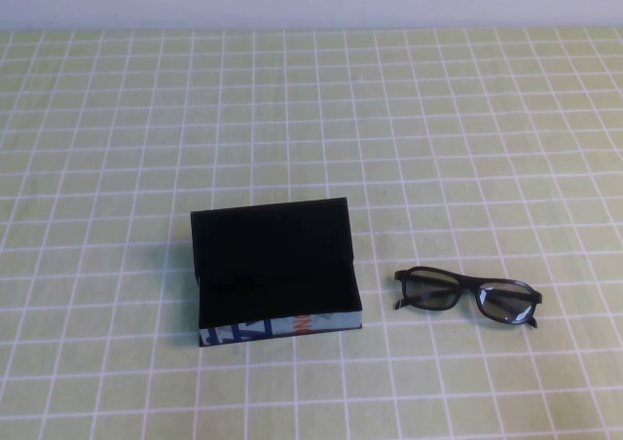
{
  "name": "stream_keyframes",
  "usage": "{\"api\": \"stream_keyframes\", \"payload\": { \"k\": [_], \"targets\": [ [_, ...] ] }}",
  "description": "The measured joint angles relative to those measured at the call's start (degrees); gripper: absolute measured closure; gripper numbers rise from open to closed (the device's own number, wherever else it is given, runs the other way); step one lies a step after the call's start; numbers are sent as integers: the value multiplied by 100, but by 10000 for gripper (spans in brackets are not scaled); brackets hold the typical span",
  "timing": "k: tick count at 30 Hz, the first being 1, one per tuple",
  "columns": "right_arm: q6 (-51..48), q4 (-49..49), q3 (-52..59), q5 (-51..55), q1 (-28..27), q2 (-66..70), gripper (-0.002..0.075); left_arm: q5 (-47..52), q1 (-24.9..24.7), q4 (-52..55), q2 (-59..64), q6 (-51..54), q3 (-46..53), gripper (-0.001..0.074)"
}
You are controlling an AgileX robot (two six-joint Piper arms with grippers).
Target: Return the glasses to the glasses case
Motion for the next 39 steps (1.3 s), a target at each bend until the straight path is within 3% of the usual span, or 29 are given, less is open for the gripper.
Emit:
{"api": "stream_keyframes", "payload": {
  "k": [11,24,31,35,39],
  "targets": [
    [0,1357,0,-1829,0,0,745,-2211,0,34,0,0,0,737],
    [0,1451,0,-2009,0,0,745,-2397,0,100,0,386,0,737],
    [72,1682,0,-3311,0,0,745,-3709,0,121,0,72,0,737],
    [168,1523,-186,-3846,0,0,745,-5017,0,109,0,-132,0,737],
    [365,466,-933,-3838,0,0,745,-5872,0,-100,-13,-373,-41,737]
  ]
}}
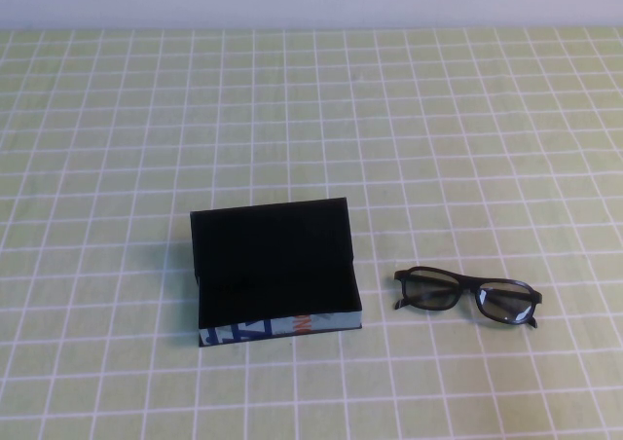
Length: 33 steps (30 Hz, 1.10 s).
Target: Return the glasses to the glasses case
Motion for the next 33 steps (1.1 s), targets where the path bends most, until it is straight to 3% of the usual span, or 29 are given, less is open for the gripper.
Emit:
{"api": "stream_keyframes", "payload": {
  "k": [6,12,15,24,28,33],
  "targets": [
    [1011,-1669,-1432,12,0,-9,745,461,0,-249,0,-121,-1002,737],
    [1773,-2173,-2703,413,0,339,745,1235,0,-293,232,-166,-2343,737],
    [1892,-2271,-3316,1512,0,645,745,1943,0,-273,617,-351,-2909,737],
    [1927,-1974,-4426,5335,81,2304,745,5580,-11,-511,2294,-652,-4133,737],
    [1510,-1349,-4483,6475,480,3260,745,6712,-337,-1042,3024,18,-4388,737],
    [483,-872,-4670,7626,820,4636,745,7328,-824,-1778,3801,894,-4718,737]
  ]
}}
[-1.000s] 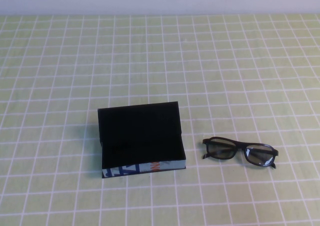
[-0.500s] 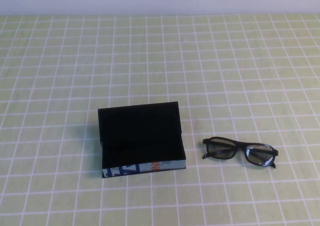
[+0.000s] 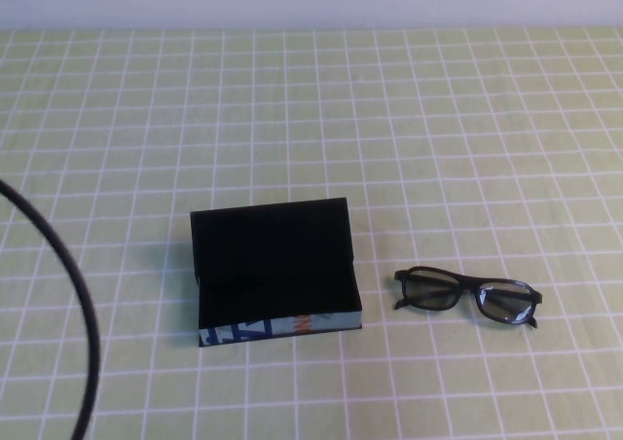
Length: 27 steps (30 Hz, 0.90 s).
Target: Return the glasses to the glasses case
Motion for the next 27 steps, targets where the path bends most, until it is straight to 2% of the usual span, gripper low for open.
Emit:
{"api": "stream_keyframes", "payload": {
  "k": [4,9,14,18,23,25,27],
  "targets": [
    [-1091,364,-265,135,24,786,745,198,-125,-138,343,182,-36,737],
    [-1837,874,-568,201,34,1492,745,246,-137,-192,496,219,-36,737],
    [-2982,901,-1245,1330,157,2432,745,258,-137,-219,529,219,-44,737],
    [-3324,287,-1922,1736,699,3135,745,258,-137,-246,538,219,-44,737],
    [-3376,-1042,-2339,1773,1598,4037,733,258,-137,-275,541,219,-44,737],
    [-3385,-1255,-2347,1751,1795,4319,697,258,-137,-275,541,219,-44,737],
    [-3385,-1312,-2352,1681,1914,4571,613,258,-137,-278,541,228,-44,737]
  ]
}}
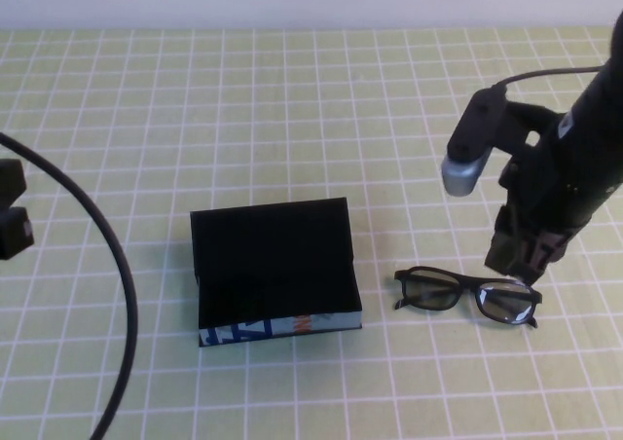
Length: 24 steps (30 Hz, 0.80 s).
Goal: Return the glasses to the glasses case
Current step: Pick up the glasses from the table
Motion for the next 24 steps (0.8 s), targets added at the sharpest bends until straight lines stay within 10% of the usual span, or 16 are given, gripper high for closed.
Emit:
{"api": "stream_keyframes", "payload": {
  "k": [6,24],
  "targets": [
    [-13,-132,-9,-488,63,677,354,0,0,-10,0,0,0,737],
    [-302,-425,-35,-1082,63,1831,410,8,0,-10,0,16,0,737]
  ]
}}
